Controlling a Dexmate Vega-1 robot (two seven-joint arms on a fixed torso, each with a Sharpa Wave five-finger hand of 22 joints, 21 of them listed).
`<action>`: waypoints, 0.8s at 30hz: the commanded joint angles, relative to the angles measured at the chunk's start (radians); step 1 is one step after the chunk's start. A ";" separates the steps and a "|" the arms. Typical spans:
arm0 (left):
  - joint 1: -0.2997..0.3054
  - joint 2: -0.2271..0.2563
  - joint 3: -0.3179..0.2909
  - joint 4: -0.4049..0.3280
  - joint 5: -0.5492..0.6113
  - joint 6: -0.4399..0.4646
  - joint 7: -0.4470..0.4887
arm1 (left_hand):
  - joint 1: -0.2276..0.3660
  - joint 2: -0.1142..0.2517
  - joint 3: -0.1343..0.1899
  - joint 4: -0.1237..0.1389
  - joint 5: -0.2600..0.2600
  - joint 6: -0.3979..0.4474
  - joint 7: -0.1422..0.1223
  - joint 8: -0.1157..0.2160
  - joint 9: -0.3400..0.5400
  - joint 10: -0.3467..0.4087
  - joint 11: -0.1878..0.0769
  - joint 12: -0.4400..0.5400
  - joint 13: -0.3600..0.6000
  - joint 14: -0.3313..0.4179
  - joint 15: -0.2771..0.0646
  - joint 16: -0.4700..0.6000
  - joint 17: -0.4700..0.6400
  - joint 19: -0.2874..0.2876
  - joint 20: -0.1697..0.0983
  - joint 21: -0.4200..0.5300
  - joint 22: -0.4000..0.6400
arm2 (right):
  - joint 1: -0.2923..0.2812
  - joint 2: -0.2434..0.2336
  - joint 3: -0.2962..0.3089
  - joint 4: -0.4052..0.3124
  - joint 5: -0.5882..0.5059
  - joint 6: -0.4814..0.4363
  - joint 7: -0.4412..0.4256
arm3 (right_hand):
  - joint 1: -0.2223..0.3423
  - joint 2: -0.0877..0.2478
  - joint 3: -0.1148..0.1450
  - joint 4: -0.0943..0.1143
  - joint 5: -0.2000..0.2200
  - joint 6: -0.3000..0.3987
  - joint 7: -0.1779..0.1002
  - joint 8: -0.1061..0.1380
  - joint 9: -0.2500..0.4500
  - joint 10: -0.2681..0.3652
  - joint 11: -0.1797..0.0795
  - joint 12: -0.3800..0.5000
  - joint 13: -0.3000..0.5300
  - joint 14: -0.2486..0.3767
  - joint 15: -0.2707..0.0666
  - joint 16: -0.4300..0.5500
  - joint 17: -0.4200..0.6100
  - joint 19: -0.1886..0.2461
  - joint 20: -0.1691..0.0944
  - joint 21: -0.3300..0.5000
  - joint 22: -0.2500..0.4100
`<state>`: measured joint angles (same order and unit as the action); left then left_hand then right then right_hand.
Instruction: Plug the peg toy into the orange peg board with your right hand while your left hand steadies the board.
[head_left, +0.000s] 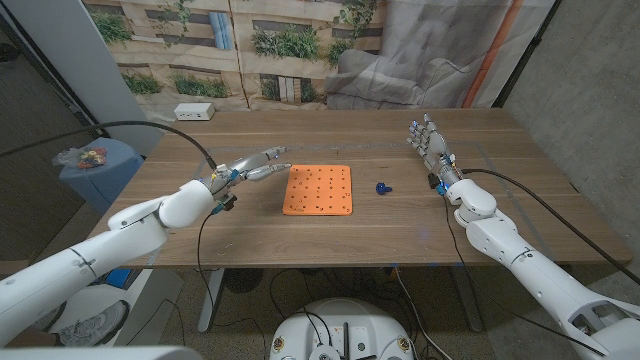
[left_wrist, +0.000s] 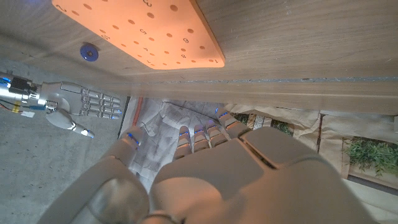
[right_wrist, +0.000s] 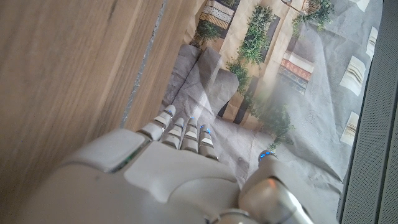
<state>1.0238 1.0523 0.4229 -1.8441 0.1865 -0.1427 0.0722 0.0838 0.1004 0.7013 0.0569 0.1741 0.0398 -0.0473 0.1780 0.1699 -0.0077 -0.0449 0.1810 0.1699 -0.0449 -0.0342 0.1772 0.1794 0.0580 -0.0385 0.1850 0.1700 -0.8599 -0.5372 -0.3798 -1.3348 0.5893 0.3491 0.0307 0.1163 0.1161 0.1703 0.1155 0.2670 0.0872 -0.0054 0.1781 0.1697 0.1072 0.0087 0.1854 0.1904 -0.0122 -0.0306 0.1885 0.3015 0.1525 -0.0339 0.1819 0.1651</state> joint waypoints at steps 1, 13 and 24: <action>-0.009 0.005 0.037 0.002 0.157 -0.001 -0.009 | -0.016 0.079 -0.001 0.016 0.005 0.000 -0.008 0.001 0.004 0.002 -0.011 0.002 0.002 -0.001 -0.052 0.006 0.003 -0.004 -0.129 0.000 0.003 | 0.004 -0.013 0.002 0.010 -0.003 0.007 0.017 | 0.000 0.009 0.005 -0.001 0.006 0.001 -0.005 0.005 0.004 -0.004 -0.002 0.004 0.002 -0.005 -0.018 0.007 0.001 0.000 -0.015 0.005 0.002; -0.017 -0.001 0.075 0.007 0.232 0.018 -0.052 | -0.076 0.053 -0.037 0.080 0.012 -0.062 -0.029 -0.006 0.002 -0.035 -0.030 -0.004 0.002 -0.032 -0.070 0.001 0.002 -0.083 -0.151 -0.011 0.005 | 0.020 -0.016 0.000 0.032 -0.007 0.006 0.030 | -0.005 0.007 0.006 0.000 0.006 0.000 -0.008 0.005 0.004 -0.004 -0.002 0.005 0.000 -0.006 -0.019 0.008 -0.003 -0.006 -0.019 0.003 0.002; -0.063 -0.020 0.117 0.039 0.297 -0.018 -0.078 | -0.088 0.048 -0.061 0.109 0.021 -0.078 -0.029 -0.001 -0.001 -0.017 -0.043 0.004 0.000 -0.011 -0.087 0.006 -0.007 -0.206 -0.154 -0.016 0.006 | 0.025 -0.020 -0.002 0.035 -0.017 0.008 0.026 | -0.009 0.007 0.007 0.001 0.007 -0.002 -0.012 0.005 0.004 -0.006 -0.004 0.005 -0.001 -0.008 -0.019 0.009 -0.006 -0.014 -0.022 0.001 0.002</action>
<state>0.9949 1.0494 0.5005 -1.8290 0.4158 -0.1397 0.0180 0.0035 0.0728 0.6421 0.1602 0.1895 -0.0308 -0.0731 0.1737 0.1674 -0.0344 -0.0861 0.1770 0.1674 -0.0674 -0.0358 0.1772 0.1720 -0.1255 -0.0346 0.1700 0.1749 -0.8406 -0.5524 -0.3792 -1.3056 0.5792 0.3567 0.0568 0.1163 0.1161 0.1711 0.1145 0.2670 0.0819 -0.0106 0.1780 0.1697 0.1018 0.0032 0.1855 0.1858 -0.0122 -0.0305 0.1924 0.2970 0.1411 -0.0375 0.1819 0.1650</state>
